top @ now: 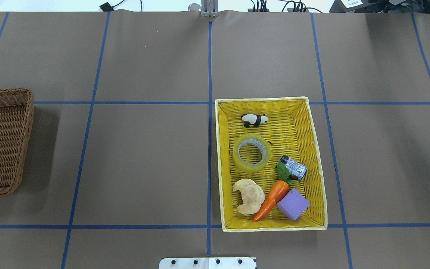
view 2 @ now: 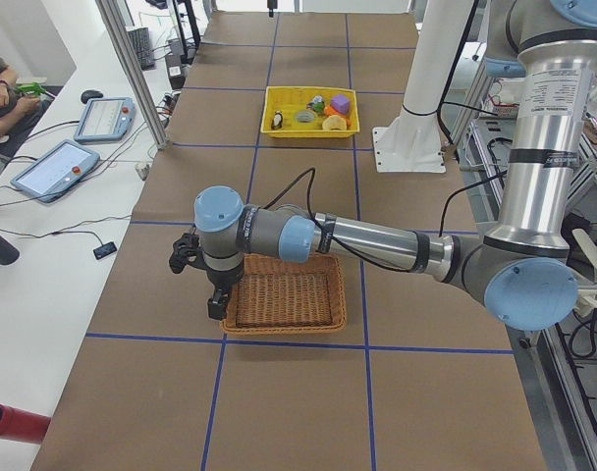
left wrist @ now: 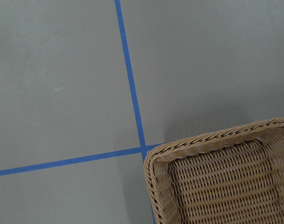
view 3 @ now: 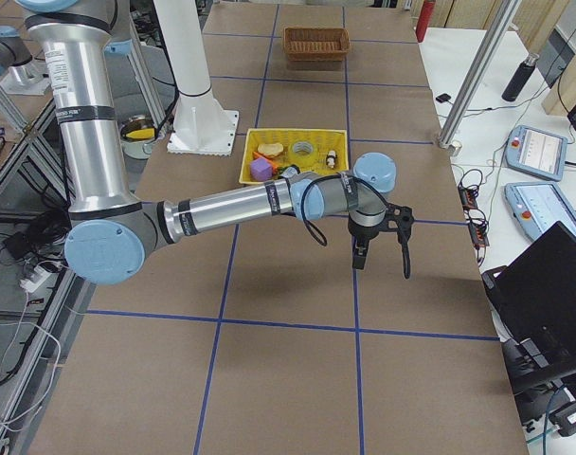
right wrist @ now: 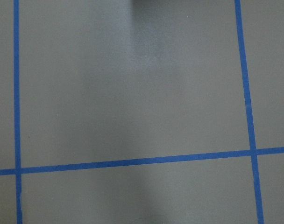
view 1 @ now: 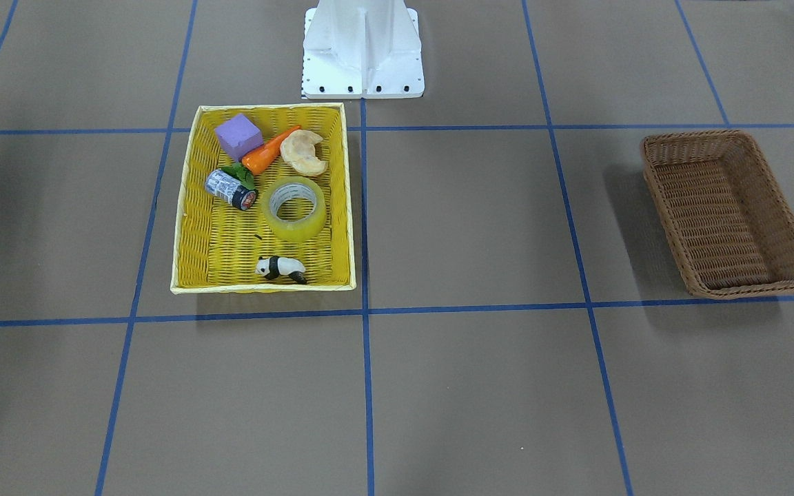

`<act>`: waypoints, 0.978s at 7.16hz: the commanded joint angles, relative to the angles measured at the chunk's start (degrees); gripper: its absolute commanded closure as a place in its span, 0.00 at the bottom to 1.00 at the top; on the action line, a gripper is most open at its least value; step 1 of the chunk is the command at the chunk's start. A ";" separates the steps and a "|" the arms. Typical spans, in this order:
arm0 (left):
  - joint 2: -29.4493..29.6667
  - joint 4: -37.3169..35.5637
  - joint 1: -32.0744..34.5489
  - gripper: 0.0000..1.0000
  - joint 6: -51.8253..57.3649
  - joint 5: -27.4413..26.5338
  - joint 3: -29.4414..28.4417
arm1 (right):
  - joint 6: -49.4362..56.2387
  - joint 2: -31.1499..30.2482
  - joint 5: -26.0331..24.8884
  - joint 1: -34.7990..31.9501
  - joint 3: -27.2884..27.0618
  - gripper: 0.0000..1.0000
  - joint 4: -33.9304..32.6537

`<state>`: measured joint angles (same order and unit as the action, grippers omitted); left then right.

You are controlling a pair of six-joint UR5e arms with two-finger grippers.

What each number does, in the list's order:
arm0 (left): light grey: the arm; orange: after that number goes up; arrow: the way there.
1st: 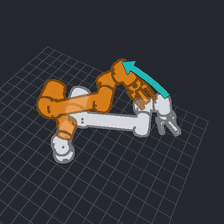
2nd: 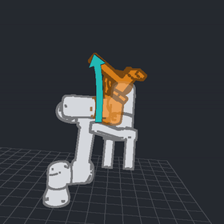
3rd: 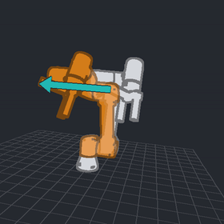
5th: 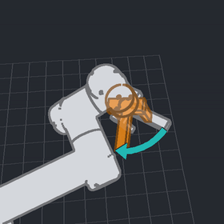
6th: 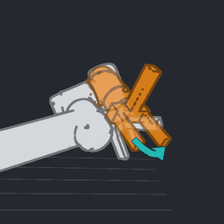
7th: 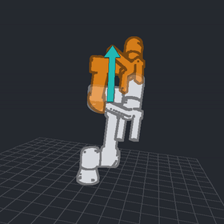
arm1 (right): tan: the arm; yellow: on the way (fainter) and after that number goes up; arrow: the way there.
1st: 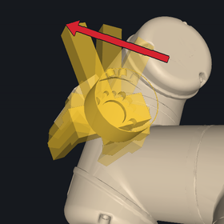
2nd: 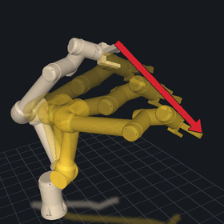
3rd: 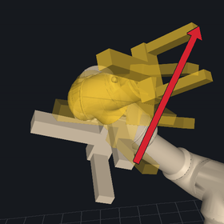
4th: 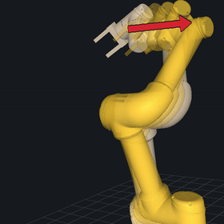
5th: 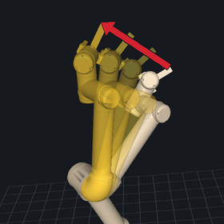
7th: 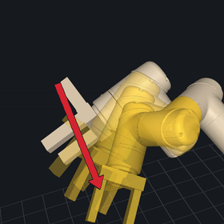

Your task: Move tape to another basket

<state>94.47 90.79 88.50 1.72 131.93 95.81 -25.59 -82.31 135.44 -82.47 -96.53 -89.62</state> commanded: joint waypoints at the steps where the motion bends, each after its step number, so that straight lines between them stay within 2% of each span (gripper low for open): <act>1: -0.42 0.09 -0.08 0.02 1.26 -0.09 0.69 | 0.01 -0.65 1.23 -1.12 0.11 0.00 0.15; 4: -3.41 1.05 -0.08 0.02 1.10 -0.09 3.49 | -0.34 -0.57 1.23 -1.03 -0.23 0.00 0.23; 7: -3.68 1.05 -0.17 0.02 1.10 0.00 3.33 | -0.25 -0.39 1.14 0.72 -0.76 0.00 2.51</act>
<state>90.92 91.84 88.35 2.83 131.89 99.22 -25.87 -82.75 136.65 -82.87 -97.14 -88.42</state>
